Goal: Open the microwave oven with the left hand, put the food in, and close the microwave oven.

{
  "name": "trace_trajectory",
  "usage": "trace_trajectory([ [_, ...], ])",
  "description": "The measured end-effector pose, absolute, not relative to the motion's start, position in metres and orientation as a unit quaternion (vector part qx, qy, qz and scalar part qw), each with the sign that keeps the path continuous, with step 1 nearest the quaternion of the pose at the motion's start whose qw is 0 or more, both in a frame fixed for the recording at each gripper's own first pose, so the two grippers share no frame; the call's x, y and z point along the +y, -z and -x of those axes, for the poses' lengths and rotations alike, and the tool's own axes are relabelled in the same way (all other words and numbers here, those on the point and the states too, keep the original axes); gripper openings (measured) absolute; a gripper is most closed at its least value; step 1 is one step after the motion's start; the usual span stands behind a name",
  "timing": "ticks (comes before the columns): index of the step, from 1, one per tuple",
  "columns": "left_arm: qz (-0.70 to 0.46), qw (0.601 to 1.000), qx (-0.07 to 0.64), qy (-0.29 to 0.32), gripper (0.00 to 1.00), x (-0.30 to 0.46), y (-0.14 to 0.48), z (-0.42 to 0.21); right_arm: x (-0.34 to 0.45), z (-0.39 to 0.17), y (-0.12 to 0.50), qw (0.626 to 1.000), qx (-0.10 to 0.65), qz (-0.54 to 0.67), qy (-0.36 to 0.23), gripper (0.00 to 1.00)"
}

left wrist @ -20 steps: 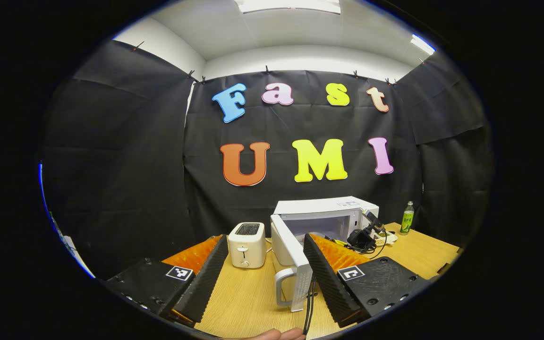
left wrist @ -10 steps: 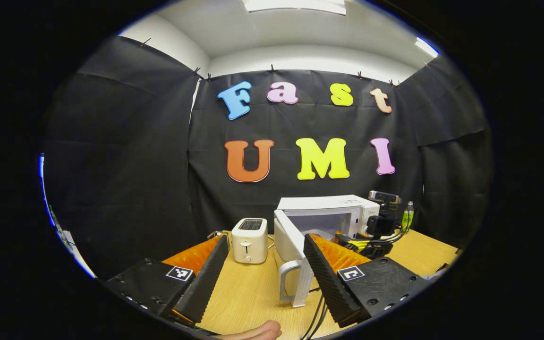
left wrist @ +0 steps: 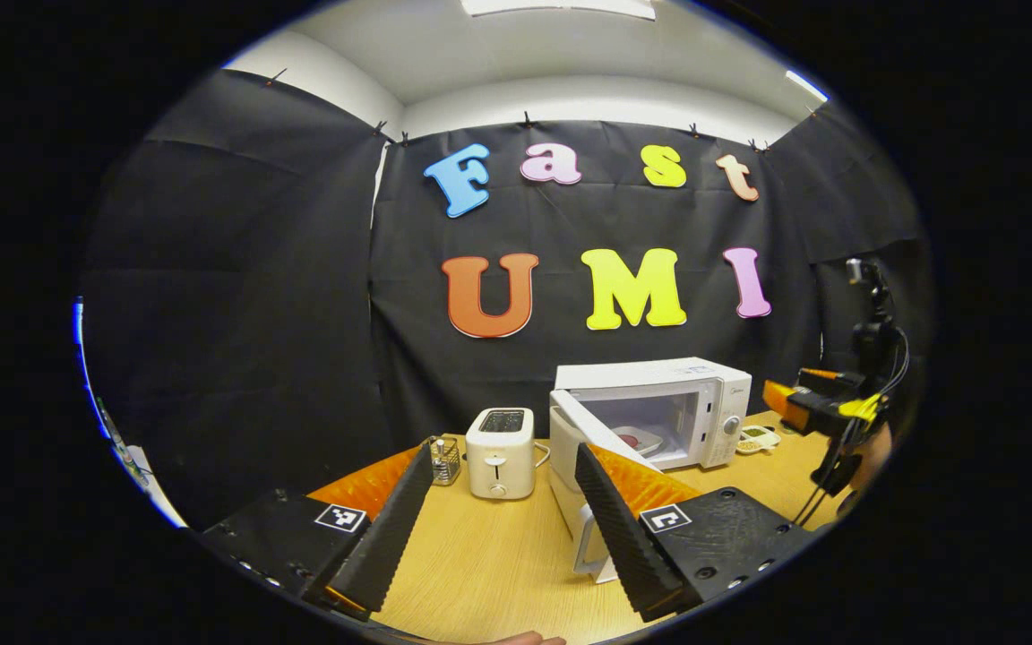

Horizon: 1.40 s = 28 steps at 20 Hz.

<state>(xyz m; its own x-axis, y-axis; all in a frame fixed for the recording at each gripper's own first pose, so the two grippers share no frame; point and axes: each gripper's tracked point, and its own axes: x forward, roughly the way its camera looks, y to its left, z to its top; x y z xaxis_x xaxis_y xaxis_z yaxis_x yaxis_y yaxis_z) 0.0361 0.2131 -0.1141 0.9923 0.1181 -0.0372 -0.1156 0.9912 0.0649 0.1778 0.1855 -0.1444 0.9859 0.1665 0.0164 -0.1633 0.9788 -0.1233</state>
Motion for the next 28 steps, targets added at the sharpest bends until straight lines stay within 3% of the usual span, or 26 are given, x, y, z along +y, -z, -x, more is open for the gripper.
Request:
trace_trajectory([
  [1,-0.031,0.998,0.018,-0.059,0.83,0.217,0.115,-0.039,0.177,-0.159,0.131,0.994,-0.022,0.062,-0.087,1.00],
  [2,-0.029,0.998,0.016,-0.062,0.84,0.221,0.117,-0.042,0.167,-0.140,0.118,0.994,-0.033,0.064,-0.088,1.00],
  [3,-0.028,0.998,0.017,-0.055,0.75,0.219,0.122,-0.045,0.160,-0.121,0.105,0.993,-0.044,0.064,-0.091,0.92],
  [4,-0.033,0.998,0.014,-0.050,0.52,0.217,0.126,-0.049,0.153,-0.102,0.096,0.992,-0.051,0.065,-0.093,0.92],
  [5,-0.040,0.998,0.014,-0.055,0.48,0.221,0.132,-0.055,0.145,-0.086,0.087,0.992,-0.059,0.068,-0.093,1.00],
  [6,-0.050,0.997,0.015,-0.051,0.36,0.221,0.138,-0.059,0.136,-0.065,0.076,0.991,-0.064,0.071,-0.092,0.92],
  [7,-0.060,0.997,0.010,-0.050,0.45,0.221,0.142,-0.062,0.127,-0.050,0.069,0.991,-0.065,0.075,-0.090,0.91],
  [8,-0.066,0.996,0.010,-0.051,0.30,0.223,0.146,-0.068,0.120,-0.035,0.062,0.991,-0.066,0.074,-0.092,1.00],
  [9,-0.070,0.996,0.011,-0.045,0.24,0.221,0.152,-0.070,0.116,-0.020,0.054,0.990,-0.068,0.067,-0.100,0.92],
  [10,-0.067,0.997,0.021,-0.039,0.12,0.219,0.162,-0.077,0.110,-0.009,0.047,0.991,-0.067,0.055,-0.104,1.00],
  [13,-0.036,0.998,0.045,-0.005,0.03,0.207,0.183,-0.086,0.087,0.017,0.029,0.992,-0.060,0.020,-0.110,1.00],
  [14,-0.027,0.998,0.054,0.020,0.02,0.197,0.192,-0.089,0.080,0.023,0.024,0.992,-0.061,0.012,-0.111,1.00],
  [15,-0.027,0.998,0.052,0.031,0.03,0.193,0.195,-0.093,0.073,0.027,0.018,0.992,-0.063,0.006,-0.109,0.92],
  [16,-0.033,0.997,0.056,0.031,0.02,0.192,0.182,-0.095,0.064,0.029,0.015,0.993,-0.065,0.004,-0.102,0.92],
  [19,-0.012,0.996,0.075,0.055,0.00,0.185,0.220,-0.111,0.049,0.035,0.010,0.994,-0.073,0.009,-0.086,0.92],
  [20,-0.008,0.995,0.078,0.060,0.00,0.182,0.225,-0.113,0.047,0.037,0.010,0.994,-0.076,0.010,-0.084,1.00],
  [21,-0.004,0.994,0.081,0.067,0.00,0.179,0.230,-0.112,0.047,0.037,0.010,0.993,-0.076,0.010,-0.085,1.00],
  [22,0.000,0.994,0.082,0.072,0.00,0.176,0.232,-0.110,0.048,0.038,0.013,0.993,-0.073,0.009,-0.088,0.92],
  [24,0.015,0.992,0.081,0.094,0.00,0.162,0.234,-0.108,0.052,0.041,0.016,0.993,-0.068,0.002,-0.101,0.92],
  [25,0.017,0.991,0.078,0.104,0.00,0.153,0.233,-0.108,0.053,0.042,0.017,0.992,-0.067,-0.001,-0.106,1.00],
  [28,0.018,0.988,0.084,0.130,0.00,0.129,0.240,-0.112,0.046,0.041,0.019,0.992,-0.071,-0.011,-0.102,1.00],
])
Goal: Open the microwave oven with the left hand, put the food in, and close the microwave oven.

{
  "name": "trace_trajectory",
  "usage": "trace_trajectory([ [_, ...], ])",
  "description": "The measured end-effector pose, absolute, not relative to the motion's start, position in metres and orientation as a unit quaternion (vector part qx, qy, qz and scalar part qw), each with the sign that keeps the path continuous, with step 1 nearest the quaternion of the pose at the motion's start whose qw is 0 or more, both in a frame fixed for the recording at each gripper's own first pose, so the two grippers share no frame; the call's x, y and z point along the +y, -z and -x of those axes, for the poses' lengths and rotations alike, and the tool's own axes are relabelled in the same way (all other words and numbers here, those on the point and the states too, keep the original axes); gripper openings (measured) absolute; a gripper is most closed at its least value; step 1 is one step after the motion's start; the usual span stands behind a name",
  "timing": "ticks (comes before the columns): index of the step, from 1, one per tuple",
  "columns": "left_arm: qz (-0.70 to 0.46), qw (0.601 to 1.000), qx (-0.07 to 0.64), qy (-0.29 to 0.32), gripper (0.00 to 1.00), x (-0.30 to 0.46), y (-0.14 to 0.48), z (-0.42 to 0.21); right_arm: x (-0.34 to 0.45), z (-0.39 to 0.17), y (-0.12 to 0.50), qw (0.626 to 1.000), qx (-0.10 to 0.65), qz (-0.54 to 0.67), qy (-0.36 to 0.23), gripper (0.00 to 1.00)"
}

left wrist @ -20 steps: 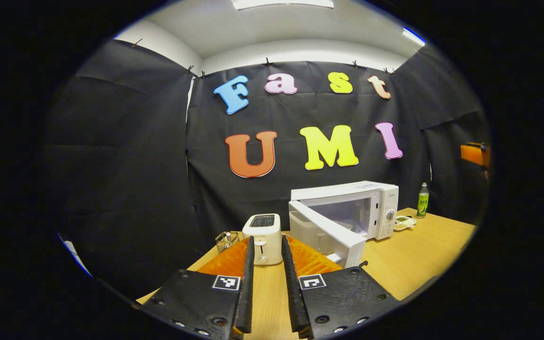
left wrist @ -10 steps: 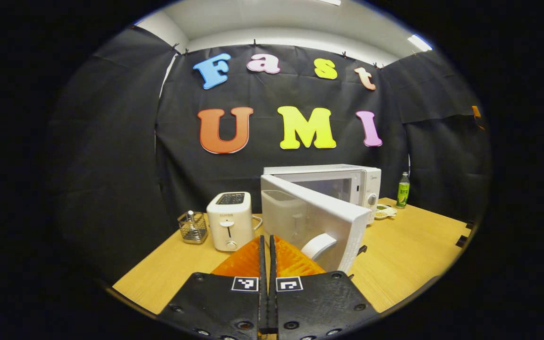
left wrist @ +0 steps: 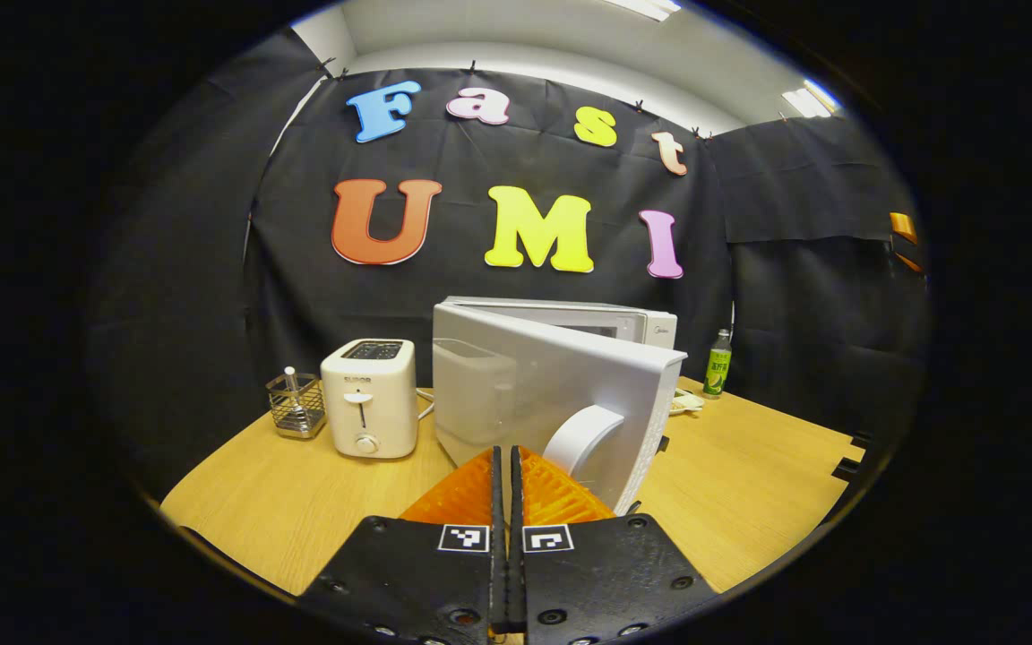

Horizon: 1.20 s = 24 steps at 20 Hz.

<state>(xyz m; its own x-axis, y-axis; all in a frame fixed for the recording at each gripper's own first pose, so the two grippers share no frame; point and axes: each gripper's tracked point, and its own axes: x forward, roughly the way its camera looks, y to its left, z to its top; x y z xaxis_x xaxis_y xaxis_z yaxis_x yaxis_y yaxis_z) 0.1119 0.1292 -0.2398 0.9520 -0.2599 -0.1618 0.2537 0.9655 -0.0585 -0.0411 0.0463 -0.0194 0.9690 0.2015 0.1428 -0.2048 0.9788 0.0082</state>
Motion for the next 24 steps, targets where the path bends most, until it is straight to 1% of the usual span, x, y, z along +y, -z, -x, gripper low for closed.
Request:
trace_trajectory([
  [1,0.017,0.987,0.085,0.138,0.00,0.119,0.241,-0.116,0.044,0.041,0.022,0.992,-0.069,-0.011,-0.102,0.92],
  [3,0.012,0.985,0.081,0.151,0.00,0.103,0.245,-0.131,0.042,0.040,0.026,0.993,-0.064,-0.010,-0.102,0.92],
  [4,0.013,0.984,0.080,0.159,0.00,0.094,0.248,-0.140,0.041,0.039,0.027,0.993,-0.063,-0.010,-0.102,1.00],
  [7,0.023,0.978,0.088,0.188,0.00,0.064,0.257,-0.163,0.037,0.039,0.028,0.992,-0.063,-0.015,-0.106,1.00],
  [8,0.024,0.977,0.087,0.192,0.00,0.057,0.258,-0.171,0.034,0.037,0.029,0.992,-0.063,-0.016,-0.106,0.92],
  [13,0.045,0.973,0.086,0.210,0.00,0.015,0.260,-0.197,0.021,0.017,0.041,0.994,-0.052,-0.013,-0.097,0.92],
  [15,0.032,0.974,0.084,0.209,0.00,0.004,0.260,-0.207,0.014,0.003,0.050,0.995,-0.039,-0.011,-0.091,0.92],
  [16,0.026,0.975,0.083,0.205,0.00,0.000,0.261,-0.215,0.012,-0.003,0.054,0.996,-0.031,-0.010,-0.088,1.00],
  [17,0.025,0.975,0.085,0.204,0.00,-0.008,0.262,-0.221,0.010,-0.008,0.058,0.996,-0.024,-0.009,-0.085,0.92],
  [18,0.024,0.975,0.087,0.203,0.00,-0.015,0.263,-0.228,0.007,-0.014,0.060,0.996,-0.022,-0.008,-0.081,1.00],
  [19,0.022,0.976,0.090,0.199,0.00,-0.019,0.264,-0.235,0.005,-0.020,0.061,0.997,-0.018,-0.005,-0.079,0.92],
  [20,0.021,0.976,0.090,0.196,0.00,-0.024,0.265,-0.242,0.003,-0.024,0.065,0.997,-0.015,-0.001,-0.076,1.00],
  [22,0.029,0.978,0.092,0.185,0.00,-0.033,0.266,-0.261,-0.001,-0.033,0.070,0.997,-0.009,0.008,-0.075,1.00],
  [24,0.037,0.979,0.099,0.174,0.00,-0.043,0.268,-0.276,0.001,-0.044,0.073,0.996,-0.009,0.009,-0.085,1.00],
])
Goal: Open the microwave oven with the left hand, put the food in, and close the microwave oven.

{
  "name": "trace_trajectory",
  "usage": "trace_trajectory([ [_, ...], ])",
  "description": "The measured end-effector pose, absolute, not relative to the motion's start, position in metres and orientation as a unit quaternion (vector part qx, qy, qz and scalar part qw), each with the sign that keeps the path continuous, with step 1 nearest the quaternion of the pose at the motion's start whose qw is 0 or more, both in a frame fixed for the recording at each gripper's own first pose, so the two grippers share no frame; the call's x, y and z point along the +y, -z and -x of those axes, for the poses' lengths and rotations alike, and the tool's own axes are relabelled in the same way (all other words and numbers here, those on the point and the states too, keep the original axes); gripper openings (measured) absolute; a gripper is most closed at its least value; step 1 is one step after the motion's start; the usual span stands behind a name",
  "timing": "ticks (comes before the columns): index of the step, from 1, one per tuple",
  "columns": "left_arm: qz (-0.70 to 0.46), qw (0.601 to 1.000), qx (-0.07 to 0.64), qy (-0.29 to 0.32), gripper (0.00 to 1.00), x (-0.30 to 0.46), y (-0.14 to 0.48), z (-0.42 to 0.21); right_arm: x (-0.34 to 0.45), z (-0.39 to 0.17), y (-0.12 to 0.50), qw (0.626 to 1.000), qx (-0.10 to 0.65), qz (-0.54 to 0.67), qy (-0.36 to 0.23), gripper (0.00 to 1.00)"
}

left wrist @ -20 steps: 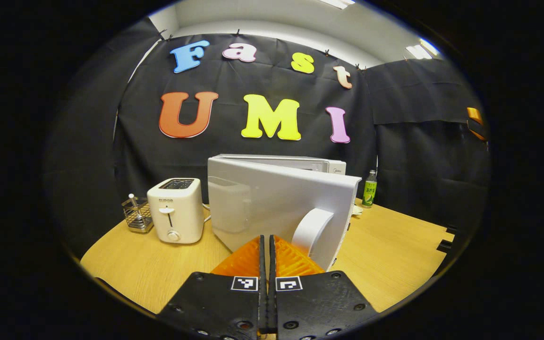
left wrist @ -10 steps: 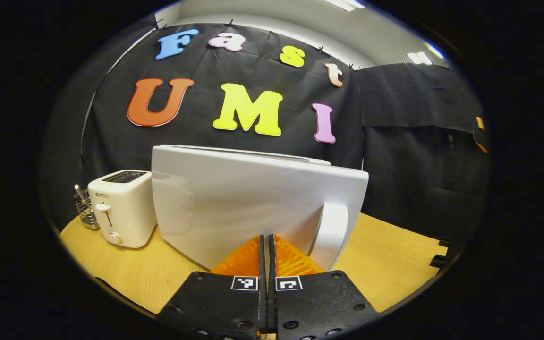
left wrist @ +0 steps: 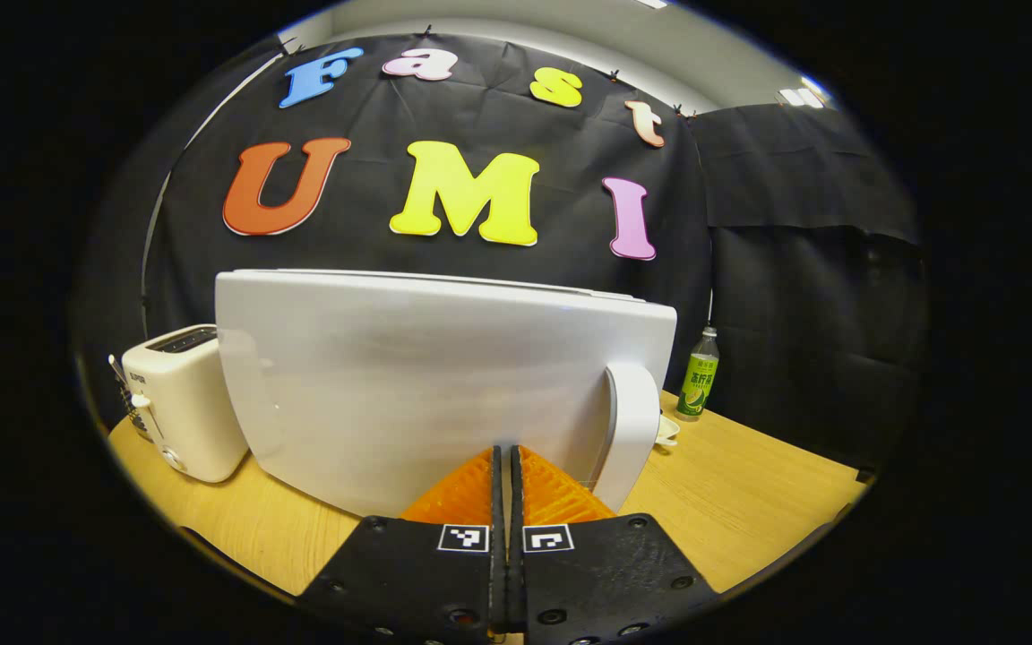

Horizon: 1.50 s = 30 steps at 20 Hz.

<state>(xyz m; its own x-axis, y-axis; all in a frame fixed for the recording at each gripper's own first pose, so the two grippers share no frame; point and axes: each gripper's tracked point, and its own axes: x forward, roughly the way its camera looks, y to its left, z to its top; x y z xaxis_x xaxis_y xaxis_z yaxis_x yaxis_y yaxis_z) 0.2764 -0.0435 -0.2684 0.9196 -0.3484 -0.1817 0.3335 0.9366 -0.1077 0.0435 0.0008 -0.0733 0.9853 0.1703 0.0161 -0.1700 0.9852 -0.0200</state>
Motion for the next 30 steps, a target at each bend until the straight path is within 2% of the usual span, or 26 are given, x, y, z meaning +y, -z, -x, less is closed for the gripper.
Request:
trace_trajectory([
  [3,0.039,0.980,0.101,0.167,0.00,-0.057,0.273,-0.302,-0.005,-0.067,0.082,0.996,0.003,0.017,-0.083,1.00],
  [4,0.046,0.980,0.104,0.165,0.00,-0.061,0.276,-0.309,-0.006,-0.074,0.086,0.996,0.007,0.017,-0.083,0.92],
  [5,0.054,0.980,0.105,0.163,0.00,-0.064,0.277,-0.318,-0.007,-0.081,0.090,0.996,0.012,0.016,-0.083,0.92],
  [6,0.059,0.980,0.105,0.158,0.00,-0.066,0.279,-0.326,-0.007,-0.087,0.093,0.996,0.016,0.014,-0.083,1.00],
  [7,0.064,0.980,0.108,0.152,0.00,-0.068,0.281,-0.334,-0.009,-0.093,0.096,0.996,0.020,0.013,-0.081,0.92],
  [9,0.064,0.982,0.126,0.129,0.00,-0.066,0.291,-0.350,-0.015,-0.101,0.101,0.997,0.026,0.005,-0.079,0.92],
  [10,0.063,0.985,0.108,0.118,0.00,-0.064,0.286,-0.353,-0.017,-0.104,0.104,0.997,0.028,0.001,-0.077,1.00],
  [11,0.056,0.983,0.131,0.114,0.00,-0.065,0.297,-0.357,-0.020,-0.107,0.106,0.997,0.030,-0.001,-0.075,0.92],
  [15,0.017,0.987,0.123,0.100,0.00,-0.063,0.292,-0.353,-0.027,-0.107,0.113,0.997,0.036,-0.006,-0.065,0.92],
  [16,0.019,0.986,0.131,0.097,0.00,-0.062,0.293,-0.352,-0.026,-0.105,0.114,0.997,0.036,-0.007,-0.065,1.00],
  [17,0.023,0.986,0.138,0.095,0.00,-0.063,0.293,-0.348,-0.026,-0.102,0.112,0.997,0.035,-0.008,-0.065,0.92],
  [23,0.036,0.987,0.132,0.090,0.00,-0.062,0.267,-0.317,-0.021,-0.076,0.105,0.997,0.025,-0.001,-0.066,0.92],
  [24,0.033,0.987,0.131,0.087,0.00,-0.060,0.262,-0.308,-0.019,-0.071,0.105,0.998,0.025,0.002,-0.066,1.00],
  [25,0.033,0.987,0.128,0.087,0.00,-0.060,0.256,-0.298,-0.017,-0.066,0.104,0.997,0.025,0.004,-0.066,1.00],
  [26,0.036,0.987,0.131,0.086,0.02,-0.058,0.252,-0.287,-0.014,-0.062,0.104,0.997,0.025,0.004,-0.068,0.92],
  [27,0.042,0.987,0.134,0.084,0.04,-0.055,0.247,-0.278,-0.012,-0.058,0.101,0.997,0.023,0.003,-0.069,0.92],
  [28,0.053,0.984,0.143,0.093,0.15,-0.058,0.245,-0.264,-0.010,-0.055,0.100,0.997,0.020,0.004,-0.069,1.00],
  [29,0.059,0.983,0.145,0.091,0.27,-0.056,0.238,-0.252,-0.009,-0.051,0.099,0.998,0.018,0.004,-0.068,0.92],
  [30,0.057,0.985,0.143,0.082,0.40,-0.048,0.230,-0.238,-0.007,-0.047,0.098,0.998,0.018,0.004,-0.067,0.92],
])
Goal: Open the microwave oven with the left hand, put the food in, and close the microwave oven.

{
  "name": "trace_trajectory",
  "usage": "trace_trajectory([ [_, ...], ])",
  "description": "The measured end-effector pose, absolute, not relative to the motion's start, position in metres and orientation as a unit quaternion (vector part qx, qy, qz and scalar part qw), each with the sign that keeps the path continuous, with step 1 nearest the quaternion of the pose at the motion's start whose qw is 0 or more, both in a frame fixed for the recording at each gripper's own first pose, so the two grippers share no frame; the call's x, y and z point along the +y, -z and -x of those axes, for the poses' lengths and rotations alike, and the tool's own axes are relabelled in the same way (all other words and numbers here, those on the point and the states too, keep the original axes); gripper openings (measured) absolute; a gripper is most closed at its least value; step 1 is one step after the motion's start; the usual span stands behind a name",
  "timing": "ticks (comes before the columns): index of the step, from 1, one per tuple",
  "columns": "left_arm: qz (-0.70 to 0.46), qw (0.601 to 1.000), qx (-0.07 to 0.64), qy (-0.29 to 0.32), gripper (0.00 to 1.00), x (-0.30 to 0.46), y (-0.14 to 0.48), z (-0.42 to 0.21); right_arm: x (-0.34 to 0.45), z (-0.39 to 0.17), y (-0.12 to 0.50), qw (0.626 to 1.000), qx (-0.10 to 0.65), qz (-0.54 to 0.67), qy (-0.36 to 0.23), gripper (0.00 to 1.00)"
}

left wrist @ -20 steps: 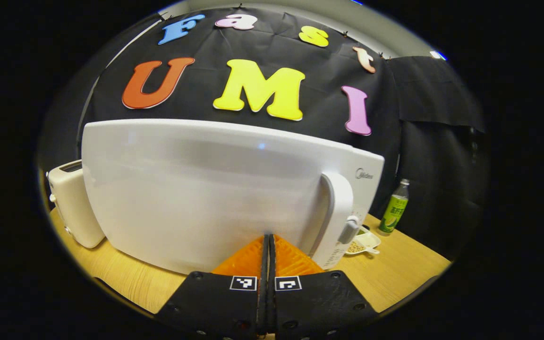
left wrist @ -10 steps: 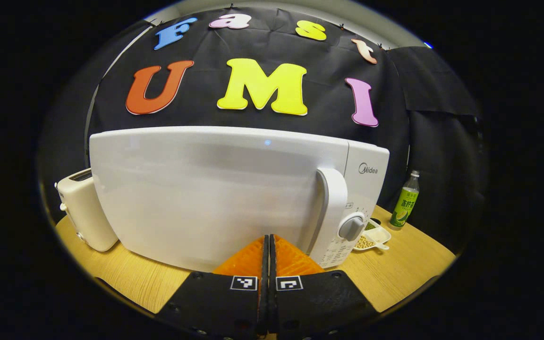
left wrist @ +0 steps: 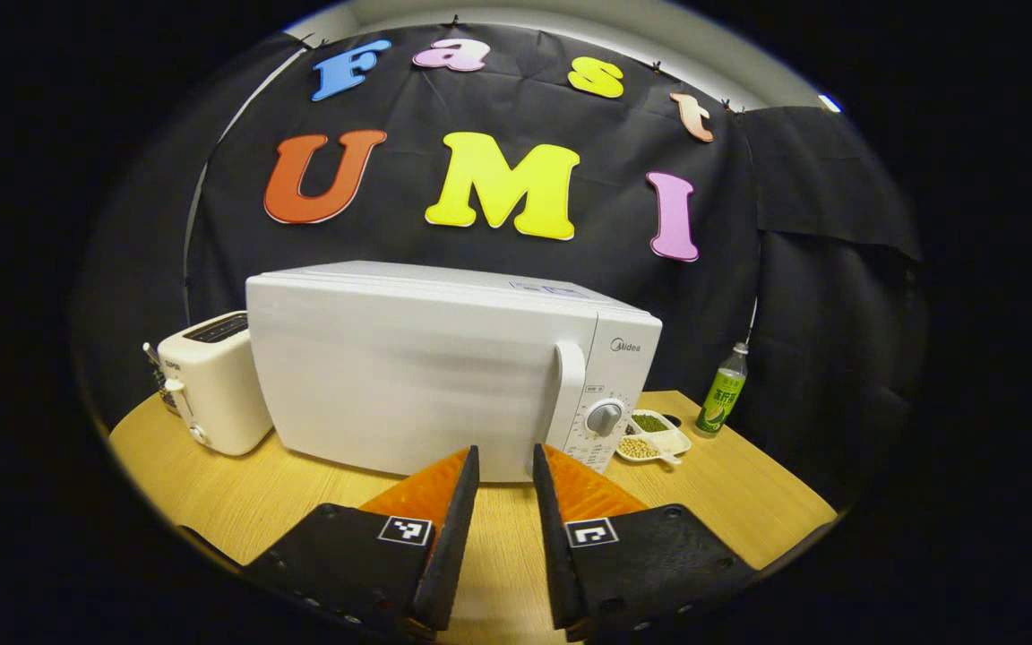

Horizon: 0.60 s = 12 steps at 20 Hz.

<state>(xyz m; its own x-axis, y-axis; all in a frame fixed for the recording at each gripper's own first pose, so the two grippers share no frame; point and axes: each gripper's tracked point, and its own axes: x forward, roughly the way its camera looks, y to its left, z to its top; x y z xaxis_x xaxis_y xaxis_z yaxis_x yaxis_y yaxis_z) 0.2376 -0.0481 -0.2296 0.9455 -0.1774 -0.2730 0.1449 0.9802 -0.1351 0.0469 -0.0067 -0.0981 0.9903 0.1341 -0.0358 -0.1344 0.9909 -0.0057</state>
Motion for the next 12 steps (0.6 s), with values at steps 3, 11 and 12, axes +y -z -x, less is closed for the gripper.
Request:
trace_trajectory([
  [3,0.042,0.989,0.130,0.062,0.72,-0.029,0.205,-0.205,0.004,-0.032,0.096,0.997,0.021,0.000,-0.073,0.92],
  [11,0.034,0.993,0.111,0.018,0.96,0.015,0.116,-0.108,0.012,0.003,0.066,0.999,0.002,-0.001,-0.049,0.92],
  [12,0.031,0.994,0.100,0.017,0.96,0.018,0.101,-0.096,0.016,0.007,0.063,0.999,0.000,0.004,-0.047,0.92],
])
